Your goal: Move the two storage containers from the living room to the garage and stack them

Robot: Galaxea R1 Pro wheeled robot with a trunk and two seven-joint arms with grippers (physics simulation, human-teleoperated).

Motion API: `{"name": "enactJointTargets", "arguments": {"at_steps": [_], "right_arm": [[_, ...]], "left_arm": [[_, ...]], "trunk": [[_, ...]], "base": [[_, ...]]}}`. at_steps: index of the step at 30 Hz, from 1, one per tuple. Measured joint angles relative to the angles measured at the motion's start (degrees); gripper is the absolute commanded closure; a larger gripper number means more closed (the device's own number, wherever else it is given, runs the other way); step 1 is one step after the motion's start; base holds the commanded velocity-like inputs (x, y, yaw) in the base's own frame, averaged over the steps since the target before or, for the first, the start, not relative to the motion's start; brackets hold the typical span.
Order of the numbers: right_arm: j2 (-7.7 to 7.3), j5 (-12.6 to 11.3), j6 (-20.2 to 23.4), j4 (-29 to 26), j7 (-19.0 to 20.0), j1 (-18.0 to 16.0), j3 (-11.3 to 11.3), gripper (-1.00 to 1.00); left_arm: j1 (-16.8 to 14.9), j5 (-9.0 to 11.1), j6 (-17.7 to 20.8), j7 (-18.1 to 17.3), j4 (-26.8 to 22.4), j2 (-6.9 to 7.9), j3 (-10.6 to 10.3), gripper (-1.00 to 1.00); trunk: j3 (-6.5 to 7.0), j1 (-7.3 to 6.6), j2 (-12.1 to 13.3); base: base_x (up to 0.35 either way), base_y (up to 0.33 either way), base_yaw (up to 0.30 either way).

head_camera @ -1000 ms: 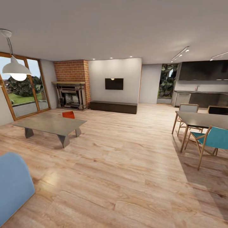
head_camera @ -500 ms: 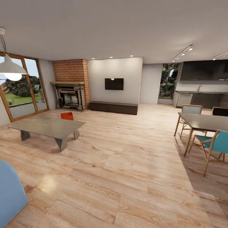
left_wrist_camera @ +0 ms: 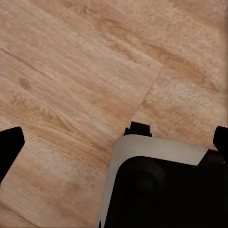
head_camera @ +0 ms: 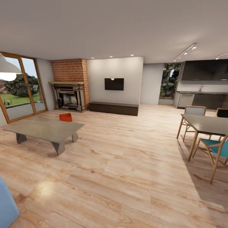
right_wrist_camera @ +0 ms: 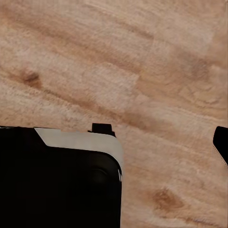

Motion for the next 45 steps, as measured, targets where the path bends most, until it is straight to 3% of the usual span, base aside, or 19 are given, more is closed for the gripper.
{"name": "enactJointTargets", "arguments": {"at_steps": [45], "right_arm": [[0.0, 0.0, 0.0, 0.0, 0.0, 0.0, 0.0, -1.0]], "left_arm": [[0.0, 0.0, 0.0, 0.0, 0.0, 0.0, 0.0, -1.0]], "trunk": [[0.0, 0.0, 0.0]], "base": [[0.321, 0.0, 0.0]]}}
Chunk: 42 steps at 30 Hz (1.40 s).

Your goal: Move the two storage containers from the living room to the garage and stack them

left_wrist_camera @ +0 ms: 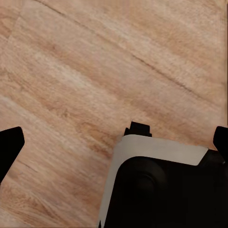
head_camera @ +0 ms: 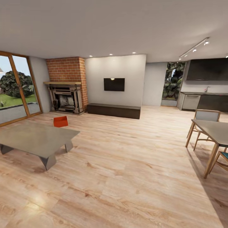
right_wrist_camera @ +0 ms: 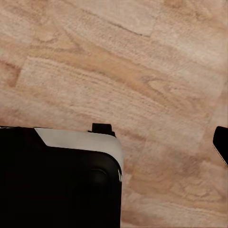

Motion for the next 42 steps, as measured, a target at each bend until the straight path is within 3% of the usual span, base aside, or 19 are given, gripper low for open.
{"name": "enactJointTargets", "arguments": {"at_steps": [42], "right_arm": [[0.0, 0.0, 0.0, 0.0, 0.0, 0.0, 0.0, -1.0]], "left_arm": [[0.0, 0.0, 0.0, 0.0, 0.0, 0.0, 0.0, -1.0]], "trunk": [[0.0, 0.0, 0.0]], "base": [[0.321, -0.02, 0.0]]}}
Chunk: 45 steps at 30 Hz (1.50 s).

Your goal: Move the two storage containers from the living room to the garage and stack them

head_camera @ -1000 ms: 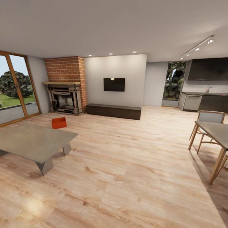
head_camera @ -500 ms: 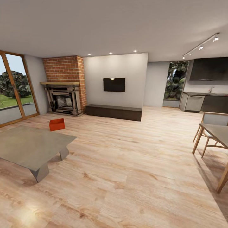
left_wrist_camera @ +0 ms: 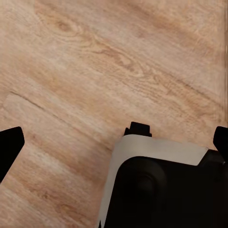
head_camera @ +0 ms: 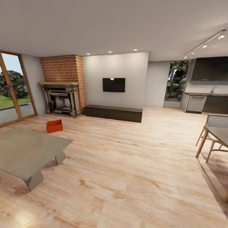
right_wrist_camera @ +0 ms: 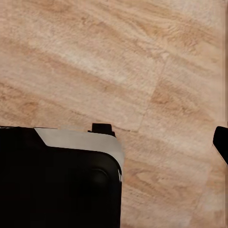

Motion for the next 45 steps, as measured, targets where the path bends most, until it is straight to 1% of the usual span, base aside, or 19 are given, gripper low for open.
{"name": "enactJointTargets", "arguments": {"at_steps": [45], "right_arm": [[0.0, 0.0, 0.0, 0.0, 0.0, 0.0, 0.0, -1.0]], "left_arm": [[0.0, 0.0, 0.1, 0.0, 0.0, 0.0, 0.0, -1.0]], "trunk": [[0.0, 0.0, 0.0]], "base": [[0.318, -0.086, 0.0]]}}
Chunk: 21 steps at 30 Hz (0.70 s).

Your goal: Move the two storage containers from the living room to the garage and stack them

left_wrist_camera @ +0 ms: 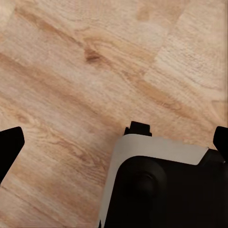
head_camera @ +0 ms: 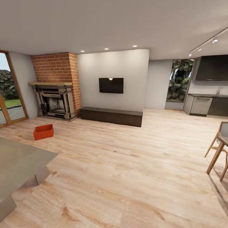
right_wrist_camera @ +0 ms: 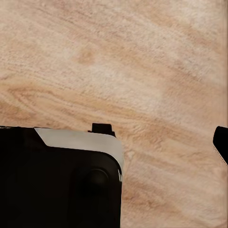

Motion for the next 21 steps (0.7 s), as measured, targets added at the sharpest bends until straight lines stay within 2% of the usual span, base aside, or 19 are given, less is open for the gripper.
{"name": "enactJointTargets", "arguments": {"at_steps": [21], "right_arm": [[0.0, 0.0, 0.0, 0.0, 0.0, 0.0, 0.0, -1.0]], "left_arm": [[0.0, 0.0, 0.0, 0.0, 0.0, 0.0, 0.0, -1.0]], "trunk": [[0.0, 0.0, 0.0]], "base": [[0.318, 0.0, 0.0]]}}
